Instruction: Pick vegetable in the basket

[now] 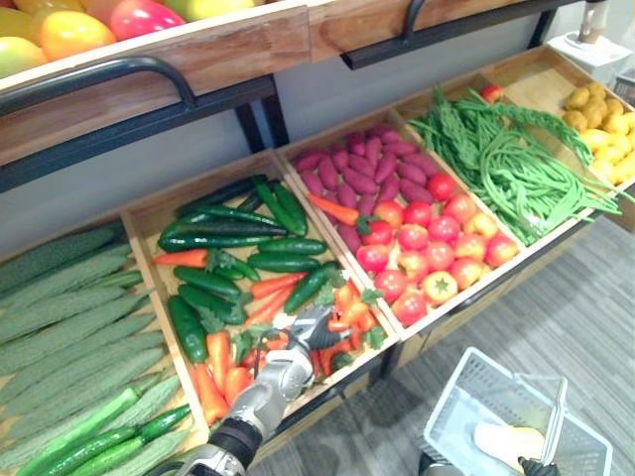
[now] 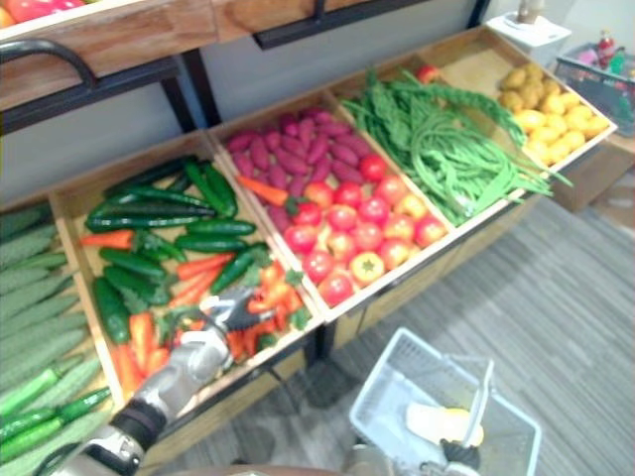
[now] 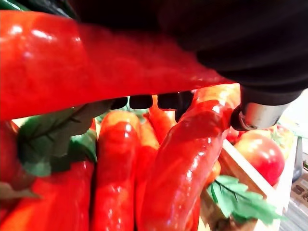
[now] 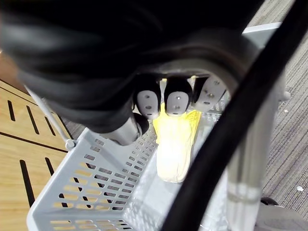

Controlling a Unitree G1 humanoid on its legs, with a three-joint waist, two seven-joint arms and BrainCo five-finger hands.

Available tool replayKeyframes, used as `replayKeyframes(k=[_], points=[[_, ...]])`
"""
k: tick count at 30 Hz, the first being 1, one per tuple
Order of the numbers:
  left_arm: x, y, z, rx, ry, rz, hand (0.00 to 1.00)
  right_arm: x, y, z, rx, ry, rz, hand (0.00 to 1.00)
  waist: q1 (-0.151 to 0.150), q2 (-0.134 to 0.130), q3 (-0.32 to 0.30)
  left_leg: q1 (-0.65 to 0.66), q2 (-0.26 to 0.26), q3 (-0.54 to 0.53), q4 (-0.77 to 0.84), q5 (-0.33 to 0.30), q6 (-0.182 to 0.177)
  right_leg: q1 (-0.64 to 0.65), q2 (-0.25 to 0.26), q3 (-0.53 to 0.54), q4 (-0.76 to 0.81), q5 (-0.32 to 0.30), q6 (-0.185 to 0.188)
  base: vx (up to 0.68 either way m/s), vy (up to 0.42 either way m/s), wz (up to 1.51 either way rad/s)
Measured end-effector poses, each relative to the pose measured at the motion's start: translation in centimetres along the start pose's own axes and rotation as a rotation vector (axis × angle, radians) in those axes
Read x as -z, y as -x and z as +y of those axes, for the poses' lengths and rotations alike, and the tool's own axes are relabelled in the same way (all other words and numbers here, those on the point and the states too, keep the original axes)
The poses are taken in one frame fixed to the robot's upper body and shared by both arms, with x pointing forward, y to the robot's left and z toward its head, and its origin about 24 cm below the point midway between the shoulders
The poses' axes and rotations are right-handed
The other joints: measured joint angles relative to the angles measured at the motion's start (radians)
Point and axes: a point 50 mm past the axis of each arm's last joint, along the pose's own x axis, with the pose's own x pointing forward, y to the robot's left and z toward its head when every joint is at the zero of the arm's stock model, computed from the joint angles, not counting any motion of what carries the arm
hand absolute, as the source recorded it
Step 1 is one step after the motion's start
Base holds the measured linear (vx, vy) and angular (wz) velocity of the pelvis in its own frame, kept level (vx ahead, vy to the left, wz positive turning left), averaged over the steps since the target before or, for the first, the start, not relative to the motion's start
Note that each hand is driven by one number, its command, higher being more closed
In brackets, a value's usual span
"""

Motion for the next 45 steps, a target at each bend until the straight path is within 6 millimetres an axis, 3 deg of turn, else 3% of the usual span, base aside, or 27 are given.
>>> replayKeyframes(k=[6, 10, 14, 16, 19, 23, 25, 28, 31, 37, 45], points=[[-0.2, -0.1, 4.0, -0.112, -0.067, -0.075, 1.0, 0.3, 0.0, -0.5, 0.012, 0.003, 0.009, 1.0, 0.009, -0.003, -0.003, -0.012, -0.002, -0.045, 0.0, 0.009, 0.013, 0.016, -0.008, -0.038, 0.002, 0.0, 0.0, -0.03, 0.003, 0.2], [-1.5, 0.2, 6.2, -0.17, -0.116, -0.185, 1.0, 0.1, -0.3, -1.9, 0.042, 0.024, 0.004, 1.0, 0.022, -0.013, -0.013, -0.014, -0.004, -0.052, 0.0, 0.012, 0.017, 0.023, -0.013, -0.05, 0.002, 0.0, 0.0, -0.03, 0.007, 0.1], [-3.6, 0.9, 6.6, -0.155, -0.141, -0.344, 1.0, -0.6, -0.7, -3.6, 0.068, 0.067, -0.022, 1.0, 0.02, -0.02, -0.035, -0.012, -0.006, -0.045, 0.0, 0.013, 0.017, 0.02, -0.013, -0.042, 0.002, 0.001, 0.0, -0.03, 0.008, -0.05], [-4.6, 1.2, 6.4, -0.135, -0.149, -0.417, 1.0, -1.7, -0.8, -4.7, 0.086, 0.093, -0.067, 1.0, 0.017, -0.022, -0.049, -0.008, -0.006, -0.03, 0.0, 0.013, 0.017, 0.014, -0.011, -0.028, 0.002, 0.002, 0.0, -0.01, 0.008, -0.22], [-6.3, 2.1, 6.1, -0.096, -0.129, -0.538, 1.0, -4.9, -0.9, -7.5, 0.126, 0.199, -0.201, 1.0, 0.01, -0.021, -0.052, 0.014, -0.006, 0.013, 0.0, 0.012, 0.017, 0.01, -0.004, 0.01, -0.001, 0.011, -0.002, -0.03, 0.008, -0.36], [-8.3, 3.2, 5.4, -0.022, -0.087, -0.673, 1.0, -11.0, -0.1, -9.4, 0.151, 0.362, -0.459, 1.0, -0.014, -0.022, -0.062, 0.036, -0.003, 0.087, 0.0, 0.009, 0.013, -0.026, 0.019, 0.088, -0.003, 0.03, -0.008, -0.06, -0.004, -0.55], [-8.9, 3.4, 4.9, 0.014, -0.071, -0.71, 1.0, -13.4, 0.7, -9.4, 0.132, 0.431, -0.571, 1.0, -0.035, -0.022, -0.066, 0.045, -0.002, 0.12, 0.0, 0.007, 0.011, -0.039, 0.028, 0.12, -0.002, 0.036, -0.009, -0.06, -0.007, -0.57], [-10.2, 3.5, 4.3, 0.072, -0.053, -0.785, 1.0, -16.7, 2.1, -8.8, 0.074, 0.56, -0.728, 1.0, -0.041, -0.023, -0.067, 0.078, 0.0, 0.2, 0.0, 0.001, 0.001, -0.065, 0.054, 0.197, 0.002, 0.047, -0.015, -0.07, -0.007, -0.73], [-11.3, 3.7, 3.6, 0.126, -0.068, -0.849, 1.0, -18.4, 3.2, -7.8, 0.005, 0.668, -0.824, 1.0, -0.062, -0.021, -0.069, 0.094, 0.014, 0.263, 0.044, -0.027, -0.013, -0.079, 0.074, 0.257, 0.008, 0.055, -0.016, -0.05, -0.011, -0.64], [-12.9, 3.6, 3.1, 0.207, -0.085, -0.941, 1.0, -19.4, 4.4, -5.9, -0.145, 0.859, -0.894, 1.0, -0.09, -0.019, -0.069, 0.128, 0.043, 0.367, 0.122, -0.077, -0.038, -0.095, 0.106, 0.353, 0.021, 0.06, -0.016, -0.04, -0.002, -0.51], [-14.4, 3.1, 1.5, 0.286, -0.049, -0.969, 1.0, -20.0, 5.9, -2.9, -0.292, 0.996, -0.985, 1.0, -0.103, -0.016, -0.064, 0.151, 0.061, 0.458, 0.18, -0.112, -0.054, -0.125, 0.135, 0.434, 0.022, 0.076, -0.015, -0.07, 0.011, -0.34]])
